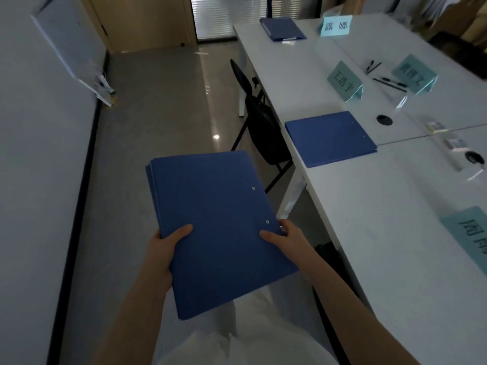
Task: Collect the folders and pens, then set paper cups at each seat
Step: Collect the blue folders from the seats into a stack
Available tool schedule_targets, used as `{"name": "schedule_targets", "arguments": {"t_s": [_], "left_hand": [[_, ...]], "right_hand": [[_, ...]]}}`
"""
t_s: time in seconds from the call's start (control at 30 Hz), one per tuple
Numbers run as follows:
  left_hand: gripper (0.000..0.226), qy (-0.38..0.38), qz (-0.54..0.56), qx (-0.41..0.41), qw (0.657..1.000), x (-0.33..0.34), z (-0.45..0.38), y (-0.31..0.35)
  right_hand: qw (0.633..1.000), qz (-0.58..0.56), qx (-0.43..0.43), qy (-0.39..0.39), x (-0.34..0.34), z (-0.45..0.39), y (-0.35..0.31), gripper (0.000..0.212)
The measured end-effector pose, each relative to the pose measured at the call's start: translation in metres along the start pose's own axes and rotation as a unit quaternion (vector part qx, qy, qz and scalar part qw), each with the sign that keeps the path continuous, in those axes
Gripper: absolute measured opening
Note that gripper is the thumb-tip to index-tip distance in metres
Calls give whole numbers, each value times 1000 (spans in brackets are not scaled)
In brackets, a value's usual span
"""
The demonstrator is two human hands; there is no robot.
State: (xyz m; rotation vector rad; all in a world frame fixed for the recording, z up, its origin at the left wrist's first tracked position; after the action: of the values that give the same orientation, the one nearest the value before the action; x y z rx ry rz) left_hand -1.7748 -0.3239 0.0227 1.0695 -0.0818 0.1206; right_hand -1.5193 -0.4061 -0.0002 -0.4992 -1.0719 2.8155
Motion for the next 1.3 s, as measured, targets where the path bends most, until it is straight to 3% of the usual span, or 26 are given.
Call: {"name": "schedule_targets", "arguments": {"t_s": [0.23, 0.3, 0.37, 0.47, 0.53, 0.67, 0.8, 0.9, 1.07, 1.13, 1.2, 1.3], "left_hand": [[51, 16, 0, -13, 1000, 70, -103, 43], [42, 21, -4, -10, 1000, 91, -128, 59], [36, 27, -14, -7, 1000, 107, -153, 72], [45, 35, -25, 0, 999, 121, -176, 83], [48, 43, -35, -10, 998, 128, -189, 83], [46, 45, -52, -32, 997, 140, -212, 81], [48, 30, -71, -46, 996, 151, -237, 85], [51, 10, -77, -50, 996, 161, -255, 88], [49, -22, -83, -54, 995, 176, -275, 98], [49, -27, -89, -55, 994, 177, -282, 104], [50, -32, -98, -56, 993, 176, -288, 109], [49, -41, -101, -55, 993, 171, -296, 118]], "right_hand": [[980, -173, 93, -31, -71, -120, -71, 29], [977, -191, 95, 17, -100, -160, -88, 23], [983, -115, 77, 123, -129, -202, -105, 20], [967, 47, 91, 232, -160, -242, -118, 35], [962, 117, 104, 222, -170, -269, -116, 44], [968, 182, 110, 132, -165, -295, -94, 69], [960, 201, 132, 141, -151, -285, -76, 62], [971, 110, 142, 155, -141, -272, -65, 55], [930, -99, 249, 250, -133, -249, -39, 3], [929, -149, 287, 177, -129, -259, -22, 17], [931, -201, 280, 120, -129, -289, 11, 11], [854, -434, 264, 109, -133, -300, 7, 34]]}}
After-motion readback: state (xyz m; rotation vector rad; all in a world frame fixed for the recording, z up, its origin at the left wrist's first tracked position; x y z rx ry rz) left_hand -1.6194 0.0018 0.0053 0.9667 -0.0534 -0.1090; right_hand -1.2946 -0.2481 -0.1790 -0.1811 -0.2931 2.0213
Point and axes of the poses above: each hand's wrist, its own z-axis away from the middle knuckle, its own x-axis out of the palm, y = z × x, the point moved 4 cm from there along -z, towards the middle knuckle, and after that the axes turned 12 degrees about x, right-handed, at the moved point
